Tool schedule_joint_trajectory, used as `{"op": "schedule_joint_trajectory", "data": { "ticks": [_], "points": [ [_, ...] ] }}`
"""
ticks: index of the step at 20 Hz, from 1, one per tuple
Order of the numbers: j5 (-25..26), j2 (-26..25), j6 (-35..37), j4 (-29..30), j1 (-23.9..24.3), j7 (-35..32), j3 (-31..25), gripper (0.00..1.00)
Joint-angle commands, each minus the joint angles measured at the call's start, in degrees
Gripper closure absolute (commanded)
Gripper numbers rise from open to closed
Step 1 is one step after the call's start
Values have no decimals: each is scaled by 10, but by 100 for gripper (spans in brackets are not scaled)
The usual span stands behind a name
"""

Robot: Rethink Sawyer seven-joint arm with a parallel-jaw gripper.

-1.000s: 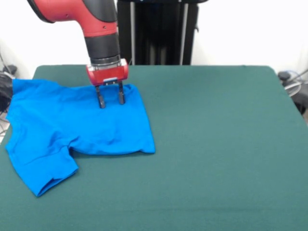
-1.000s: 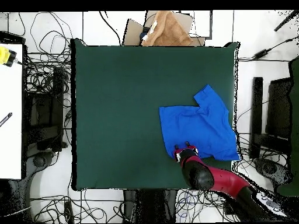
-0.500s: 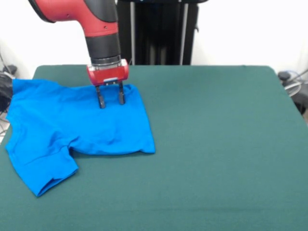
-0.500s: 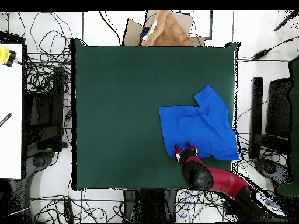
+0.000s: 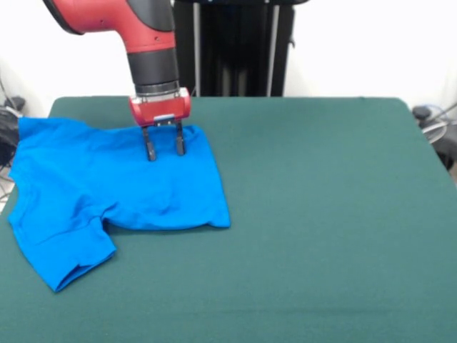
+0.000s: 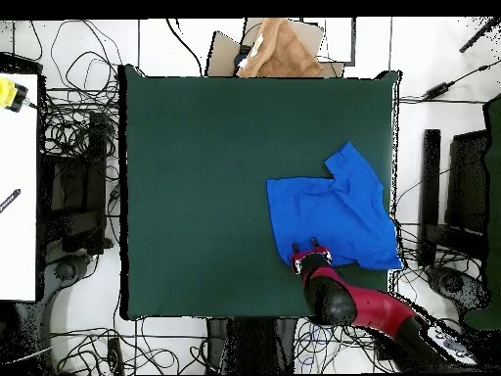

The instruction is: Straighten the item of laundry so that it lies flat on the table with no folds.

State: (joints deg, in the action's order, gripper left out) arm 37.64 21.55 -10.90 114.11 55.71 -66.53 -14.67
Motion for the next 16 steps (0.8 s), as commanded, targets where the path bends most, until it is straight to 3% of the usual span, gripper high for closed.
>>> {"op": "schedule_joint_trajectory", "data": {
  "ticks": [1,16],
  "points": [
    [12,-163,46,-175,4,-62,-18,0],
    [16,-165,56,-185,4,-58,-25,0]
  ]
}}
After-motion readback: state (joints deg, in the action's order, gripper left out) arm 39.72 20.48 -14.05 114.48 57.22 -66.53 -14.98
